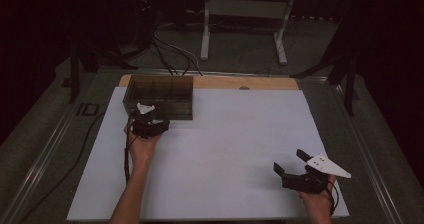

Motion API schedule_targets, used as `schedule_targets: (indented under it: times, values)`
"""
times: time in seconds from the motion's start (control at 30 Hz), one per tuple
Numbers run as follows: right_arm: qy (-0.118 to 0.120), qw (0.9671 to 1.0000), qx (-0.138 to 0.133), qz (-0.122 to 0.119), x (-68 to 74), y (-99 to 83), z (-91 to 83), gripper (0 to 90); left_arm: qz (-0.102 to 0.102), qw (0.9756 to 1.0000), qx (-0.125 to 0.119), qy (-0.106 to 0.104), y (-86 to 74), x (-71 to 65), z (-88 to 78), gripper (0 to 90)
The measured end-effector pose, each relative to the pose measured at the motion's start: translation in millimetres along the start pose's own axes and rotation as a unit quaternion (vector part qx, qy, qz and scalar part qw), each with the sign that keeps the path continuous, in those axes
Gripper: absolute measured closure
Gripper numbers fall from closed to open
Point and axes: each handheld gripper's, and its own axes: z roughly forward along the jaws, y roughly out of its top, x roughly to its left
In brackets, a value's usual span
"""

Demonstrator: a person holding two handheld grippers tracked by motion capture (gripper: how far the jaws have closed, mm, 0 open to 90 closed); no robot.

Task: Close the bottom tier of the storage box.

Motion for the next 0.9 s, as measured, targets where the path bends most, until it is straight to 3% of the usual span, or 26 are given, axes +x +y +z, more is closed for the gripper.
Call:
schedule_targets:
  times: [0.17, 0.23, 0.3, 0.37, 0.9]
  values:
    - [-0.001, 1.0, -0.001, 0.001, -0.3, -0.1, -0.3, 1.3, 0.003, 0.9999, -0.004, -0.009, 1.5, -2.5, -4.6, 17.8]
    - [0.0, 1.0, 0.0, 0.001, -0.3, -0.1, -0.2, 1.3, 0.005, 0.9999, -0.005, -0.014, 1.8, -3.8, -6.5, 16.2]
    - [0.0, 1.0, -0.001, 0.001, -0.2, 0.0, -0.3, 1.3, 0.012, 0.9998, 0.001, -0.012, 2.0, -5.0, -7.1, 4.5]
    - [0.0, 1.0, -0.001, 0.0, -0.3, -0.1, -0.4, 1.3, 0.02, 0.9997, 0.001, -0.012, 1.5, -6.6, -8.9, 1.5]
    - [-0.001, 1.0, -0.002, 0.0, -0.2, -0.1, -0.7, 1.3, 0.041, 0.998, -0.037, -0.03, -1.9, -13.8, -34.4, 1.2]
